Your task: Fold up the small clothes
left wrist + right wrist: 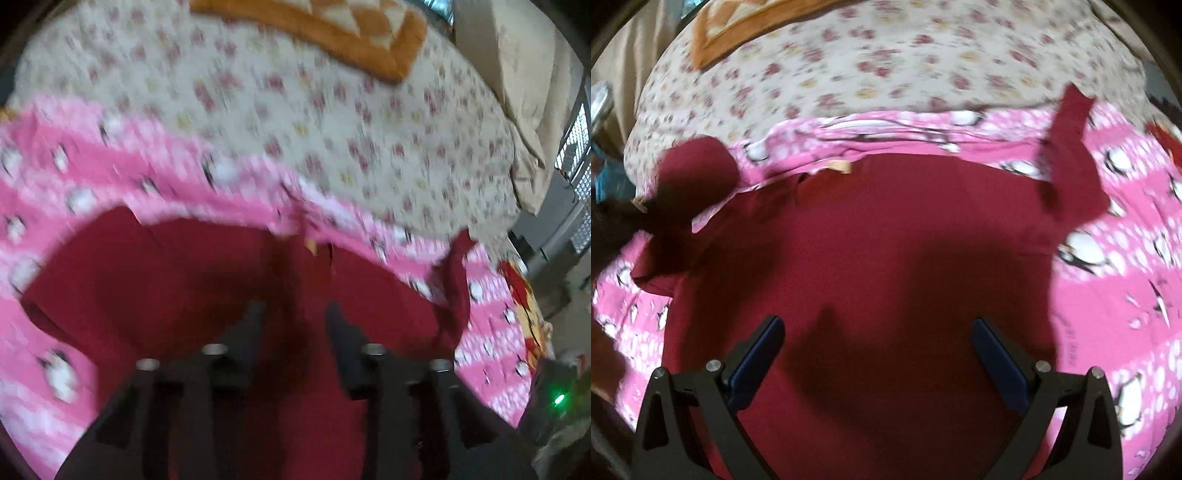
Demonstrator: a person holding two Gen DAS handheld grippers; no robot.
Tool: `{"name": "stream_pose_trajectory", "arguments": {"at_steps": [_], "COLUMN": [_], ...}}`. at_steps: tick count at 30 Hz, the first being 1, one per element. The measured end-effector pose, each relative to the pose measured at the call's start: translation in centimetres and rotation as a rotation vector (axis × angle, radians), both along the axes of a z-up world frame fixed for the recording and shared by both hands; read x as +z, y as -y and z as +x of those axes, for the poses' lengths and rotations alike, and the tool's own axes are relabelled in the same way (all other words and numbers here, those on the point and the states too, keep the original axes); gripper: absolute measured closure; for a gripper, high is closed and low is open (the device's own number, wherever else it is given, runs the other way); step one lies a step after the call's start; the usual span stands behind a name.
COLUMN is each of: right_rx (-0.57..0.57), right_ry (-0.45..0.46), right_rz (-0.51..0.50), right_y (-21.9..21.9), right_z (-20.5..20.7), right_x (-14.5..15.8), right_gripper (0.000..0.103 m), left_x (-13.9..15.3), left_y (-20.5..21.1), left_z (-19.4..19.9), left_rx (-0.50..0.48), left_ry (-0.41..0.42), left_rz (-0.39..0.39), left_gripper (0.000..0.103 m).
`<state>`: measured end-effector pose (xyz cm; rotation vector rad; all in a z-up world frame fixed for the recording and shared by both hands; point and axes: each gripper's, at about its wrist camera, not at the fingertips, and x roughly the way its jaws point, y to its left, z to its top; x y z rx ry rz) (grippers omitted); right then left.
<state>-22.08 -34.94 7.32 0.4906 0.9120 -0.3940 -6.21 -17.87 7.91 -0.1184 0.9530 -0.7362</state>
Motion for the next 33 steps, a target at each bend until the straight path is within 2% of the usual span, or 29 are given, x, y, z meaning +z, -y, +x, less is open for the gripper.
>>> {"name": "stream_pose_trajectory", "arguments": {"at_steps": [2,4,7,9,12,15,17,18,19,20,21,22,23,24,28,31,33], "right_rx": [-0.006,0.003,0.019,0.029,0.053,0.075,0.107,0.119,0.128,0.129,0.126,0.137,0.155,0.154,0.137,0.052,-0.011], "right_ry": [-0.009,-0.012,0.004,0.023,0.041,0.039,0.005,-0.017,-0.056,-0.085,-0.085,-0.067,-0.06,-0.061,0.027,0.051,0.038], "right_rz": [0.007,0.018,0.054,0.082,0.102,0.058,0.016,0.013,0.016,0.006,-0.022,-0.049,-0.047,-0.053,-0.092,-0.212,-0.252], "right_y": [0.9,1.4,1.5,1.3,1.2,1.2,1.1,1.2,1.2,1.2,1.1,0.9,0.8,0.7,1.9,3.8,5.6], "right_z": [-0.7,-1.0,-0.7,-0.2,1.4,3.8,6.0,6.6,7.6,8.2,8.4,8.5,8.6,8.5,6.6,5.1,4.5], "right_x": [0.1,0.1,0.0,-0.1,-0.1,0.0,-0.6,-0.9,-1.7,-2.4,-2.4,-2.2,-2.0,-1.8,1.1,3.2,3.6], "right_gripper": [0.0,0.0,0.0,0.0,0.0,0.0,0.004,0.011,0.027,0.034,0.048,0.074,0.088,0.096,0.097,0.099,0.099], "left_x": [-1.2,-1.1,0.4,1.1,1.5,0.7,-0.5,-1.1,-1.6,-2.0,-2.2,-2.2,-2.2,-2.0,-1.5,-1.4,-1.6], "left_y": [0.4,-0.3,-3.1,-5.6,-9.3,-12.7,-14.6,-15.2,-15.8,-16.0,-16.3,-16.4,-16.4,-16.6,-16.8,-16.5,-16.2], "left_z": [-0.3,-0.5,-1.4,-1.8,-1.1,0.1,1.0,1.4,1.7,2.0,2.2,2.4,2.4,2.3,2.1,2.0,2.1], "left_rx": [-0.022,-0.031,0.013,0.077,0.23,0.358,0.419,0.438,0.455,0.467,0.478,0.49,0.5,0.507,0.522,0.518,0.512], "left_ry": [-0.043,-0.062,-0.014,0.038,0.095,0.1,0.073,0.053,0.03,0.016,0.008,0.008,0.013,0.018,0.032,0.043,0.043], "left_rz": [0.018,0.038,0.096,0.136,0.215,0.235,0.251,0.255,0.256,0.258,0.26,0.26,0.256,0.248,0.219,0.232,0.239], "left_gripper": [0.082,0.082,0.081,0.079,0.078,0.078,0.078,0.078,0.078,0.078,0.078,0.078,0.078,0.078,0.078,0.078,0.078]}}
